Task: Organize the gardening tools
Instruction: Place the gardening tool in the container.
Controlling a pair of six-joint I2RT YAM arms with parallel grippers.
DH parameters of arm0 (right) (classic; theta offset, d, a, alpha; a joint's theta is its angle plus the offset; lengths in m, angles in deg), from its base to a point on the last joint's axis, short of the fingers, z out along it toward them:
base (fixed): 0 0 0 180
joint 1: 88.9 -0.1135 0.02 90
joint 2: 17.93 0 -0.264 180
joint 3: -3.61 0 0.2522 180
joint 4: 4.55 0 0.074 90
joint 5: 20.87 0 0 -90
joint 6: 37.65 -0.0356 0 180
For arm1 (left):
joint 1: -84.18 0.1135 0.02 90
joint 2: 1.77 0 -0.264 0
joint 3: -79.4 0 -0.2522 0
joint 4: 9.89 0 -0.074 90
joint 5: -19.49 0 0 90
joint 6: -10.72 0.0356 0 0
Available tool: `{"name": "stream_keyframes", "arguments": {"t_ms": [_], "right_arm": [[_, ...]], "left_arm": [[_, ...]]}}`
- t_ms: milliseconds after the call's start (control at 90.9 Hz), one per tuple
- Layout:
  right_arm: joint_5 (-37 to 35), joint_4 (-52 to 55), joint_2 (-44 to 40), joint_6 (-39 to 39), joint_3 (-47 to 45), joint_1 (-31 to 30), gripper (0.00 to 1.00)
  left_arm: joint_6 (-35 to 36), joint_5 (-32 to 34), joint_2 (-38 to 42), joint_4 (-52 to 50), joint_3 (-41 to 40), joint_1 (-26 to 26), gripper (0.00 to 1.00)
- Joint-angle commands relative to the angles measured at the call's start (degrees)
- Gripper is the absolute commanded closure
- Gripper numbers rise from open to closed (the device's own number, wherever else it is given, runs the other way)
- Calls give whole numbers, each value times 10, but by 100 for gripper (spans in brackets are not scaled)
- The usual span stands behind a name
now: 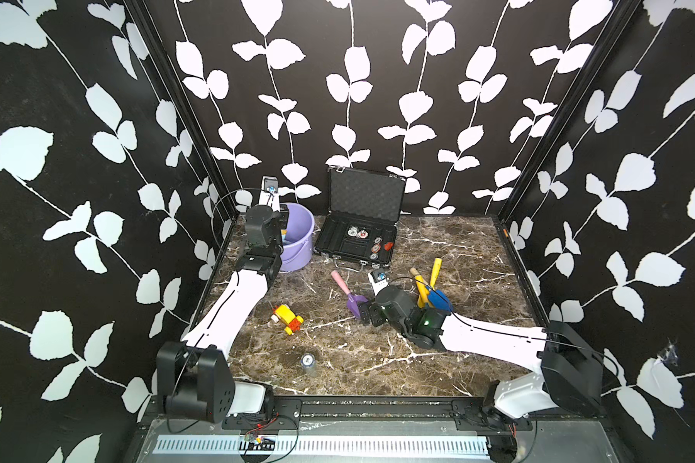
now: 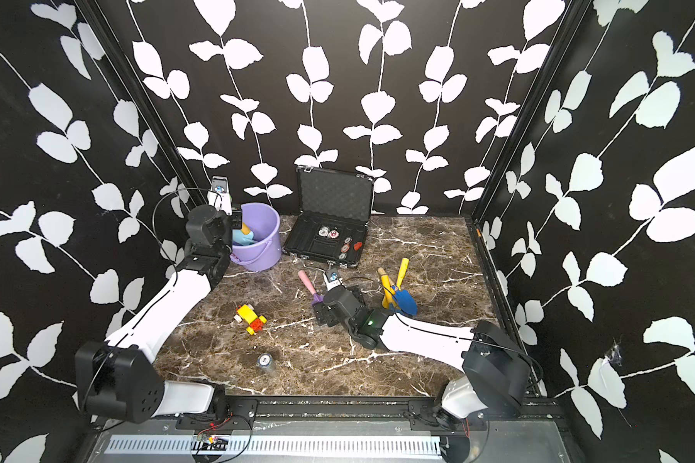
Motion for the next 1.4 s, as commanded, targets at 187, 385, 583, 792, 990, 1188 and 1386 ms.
{"name": "stream_keyframes", "arguments": {"t_ms": [187,385,583,792,990,1188,1386], "right_arm": [[-10,-16,10,-29,-16,2,1],[-12,-20,7,-38,-24,1,1],[-8,-21,12,-44,-22,2,1],[-3,-17,20,-54,-15,2,1],[9,-16,36,-67,-7,6,1],[29,2,65,-68,23,12,1],[61,11,103,-60,61,21,1]], "left_arm": [[31,11,-84,45,21,4,100],[25,0,-114,32,17,4,100],[18,-17,-129,13,10,5,100],[7,-38,-135,-2,6,4,88],[1,-44,-136,-16,6,4,77],[-6,-54,-122,-35,10,4,53],[-22,-54,-91,-61,13,4,34]]}}
